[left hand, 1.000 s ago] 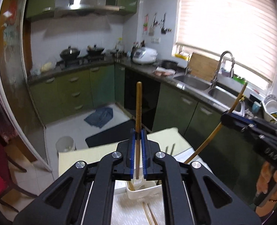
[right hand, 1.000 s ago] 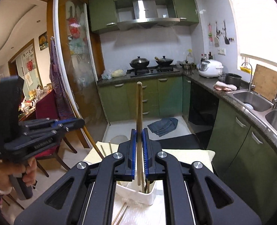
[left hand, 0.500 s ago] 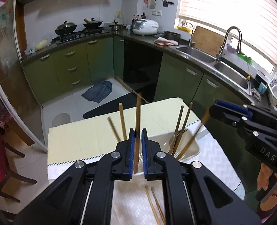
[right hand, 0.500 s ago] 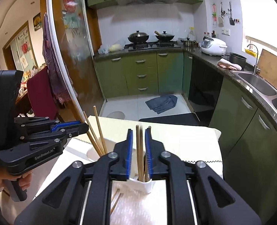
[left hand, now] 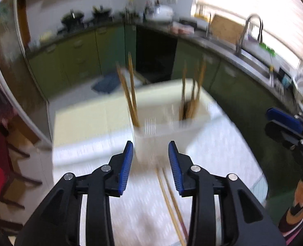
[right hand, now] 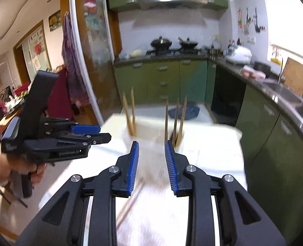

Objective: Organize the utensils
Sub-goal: 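Move both open tools back over the last two chopsticks, then close the left tool on a chopstick while the right tool closes on the last one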

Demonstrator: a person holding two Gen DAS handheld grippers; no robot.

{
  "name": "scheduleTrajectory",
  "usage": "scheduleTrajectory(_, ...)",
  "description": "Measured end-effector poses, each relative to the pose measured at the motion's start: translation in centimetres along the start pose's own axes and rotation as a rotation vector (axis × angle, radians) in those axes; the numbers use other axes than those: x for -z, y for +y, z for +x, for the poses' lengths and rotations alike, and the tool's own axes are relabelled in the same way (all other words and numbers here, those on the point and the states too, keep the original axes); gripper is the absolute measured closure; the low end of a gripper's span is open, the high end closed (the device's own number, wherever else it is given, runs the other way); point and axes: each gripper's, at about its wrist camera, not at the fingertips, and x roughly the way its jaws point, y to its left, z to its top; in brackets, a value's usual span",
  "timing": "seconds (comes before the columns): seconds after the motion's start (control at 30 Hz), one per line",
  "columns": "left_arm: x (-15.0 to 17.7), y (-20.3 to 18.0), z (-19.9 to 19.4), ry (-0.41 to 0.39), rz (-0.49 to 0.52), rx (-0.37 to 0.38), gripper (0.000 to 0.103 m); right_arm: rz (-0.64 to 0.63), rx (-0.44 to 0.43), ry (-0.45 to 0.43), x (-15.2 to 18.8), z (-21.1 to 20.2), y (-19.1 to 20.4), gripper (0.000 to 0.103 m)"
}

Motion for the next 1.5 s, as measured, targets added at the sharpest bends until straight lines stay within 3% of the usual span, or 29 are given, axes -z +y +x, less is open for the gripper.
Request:
scheduleTrajectory(0.2,6.6,-0.8,6.7,0.223,-0.028,-0.003,0.069,0.093,0.023,0.086,6.6,0.4,-3.3,0.076)
scheduleTrajectory(0.27,7.7,-1.0,8.6,0.274,-0.045,-0.008,0.069,0.121,0.026,0.099,7.9,0.3,-4.2,0.068)
scheduleTrajectory(0.33,8.7,-1.1,10.5,0.320,-0.062,-0.019,0.069,0.135,0.030,0.104,8.9,0.1,-4.8,0.068)
scheduleTrajectory(0.8,9.0,-2.3,14.8,0.382,-0.059,-0.063,0.069,0.195,0.051,0.105,10.5,-1.8,-8.0,0.068)
scheduleTrajectory(0.93,8.7,-2.9,15.5,0.392,-0.046,-0.073,0.082,0.188,0.027,0.126,10.6,-0.7,-7.2,0.068)
scheduleTrajectory(0.97,8.6,-2.8,15.5,0.397,-0.055,-0.069,0.091,0.185,0.021,0.134,10.6,-0.3,-6.9,0.068)
scheduleTrajectory(1.17,9.5,-0.3,14.7,0.410,-0.075,-0.050,0.096,0.145,-0.023,0.239,11.2,4.6,-4.0,0.066)
scheduleTrajectory(1.33,10.7,2.9,13.7,0.405,-0.089,-0.073,0.096,0.083,-0.032,0.375,12.1,11.0,0.0,0.066)
scheduleTrajectory(1.5,11.5,6.0,13.0,0.392,-0.137,-0.072,0.096,0.059,-0.025,0.446,12.5,15.5,2.7,0.066)
